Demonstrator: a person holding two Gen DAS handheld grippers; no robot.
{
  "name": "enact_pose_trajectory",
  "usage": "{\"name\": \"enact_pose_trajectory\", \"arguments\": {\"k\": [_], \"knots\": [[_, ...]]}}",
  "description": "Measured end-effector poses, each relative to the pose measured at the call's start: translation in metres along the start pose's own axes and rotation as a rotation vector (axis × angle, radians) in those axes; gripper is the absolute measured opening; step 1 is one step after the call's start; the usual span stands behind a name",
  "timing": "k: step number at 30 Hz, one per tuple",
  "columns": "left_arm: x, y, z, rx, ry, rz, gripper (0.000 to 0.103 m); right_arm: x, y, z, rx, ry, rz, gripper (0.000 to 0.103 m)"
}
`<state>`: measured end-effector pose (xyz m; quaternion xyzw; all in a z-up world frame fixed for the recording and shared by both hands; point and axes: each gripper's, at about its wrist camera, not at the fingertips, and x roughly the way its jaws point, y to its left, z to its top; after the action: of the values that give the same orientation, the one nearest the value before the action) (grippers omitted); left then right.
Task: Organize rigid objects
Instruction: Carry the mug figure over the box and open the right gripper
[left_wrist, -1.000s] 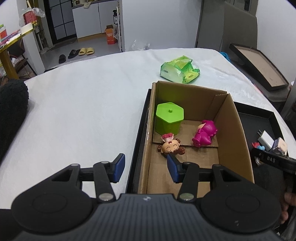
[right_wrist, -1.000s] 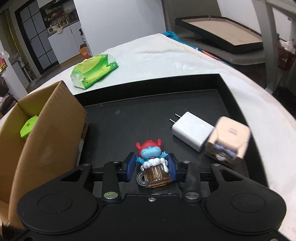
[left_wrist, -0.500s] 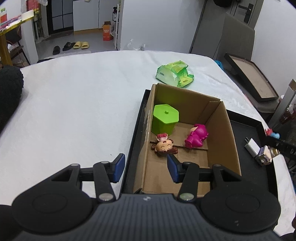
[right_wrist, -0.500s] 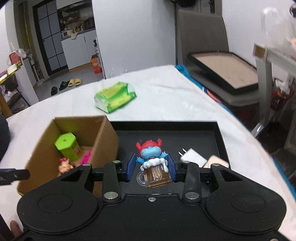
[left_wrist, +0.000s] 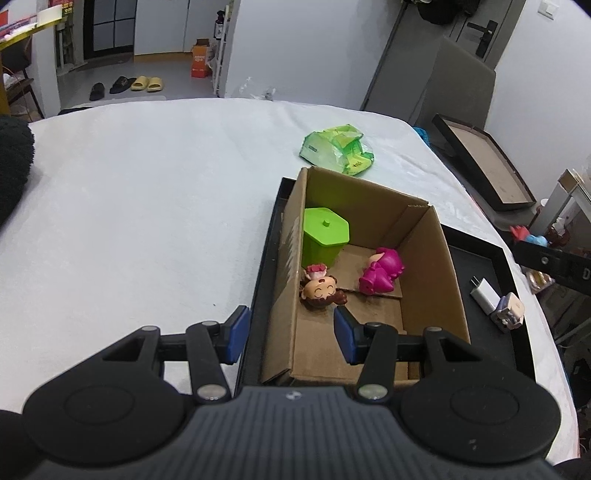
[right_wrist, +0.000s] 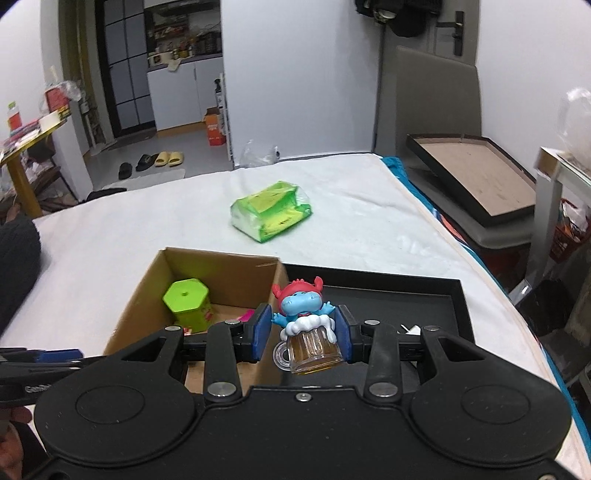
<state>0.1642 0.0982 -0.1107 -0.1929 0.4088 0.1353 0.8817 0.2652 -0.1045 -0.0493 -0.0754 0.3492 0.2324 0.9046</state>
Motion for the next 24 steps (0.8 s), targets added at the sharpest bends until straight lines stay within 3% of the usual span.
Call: {"name": "enact_pose_trajectory", "arguments": {"k": [8,12,14,16,24], "knots": [[0.004,0.005,0.000,-0.013,0.016,-0.037,0.047,0.009,0.037,0.004,-0.070,0.032,0.020,0.037],[0.009,0.003,-0.002,-0.002,0.031,-0.038,0.035,0.015,0.051,0.005,-0.107,0.050,0.027,0.037],[0.010,0.003,-0.002,0.001,0.038,-0.038,0.020,0.017,0.055,0.004,-0.117,0.060,0.029,0.037],[0.011,0.004,-0.003,0.003,0.044,-0.031,0.013,0.020,0.059,0.003,-0.124,0.069,0.032,0.037],[0.010,0.006,-0.003,0.003,0.038,-0.029,0.008,0.030,0.073,0.002,-0.143,0.085,0.047,0.039]]}}
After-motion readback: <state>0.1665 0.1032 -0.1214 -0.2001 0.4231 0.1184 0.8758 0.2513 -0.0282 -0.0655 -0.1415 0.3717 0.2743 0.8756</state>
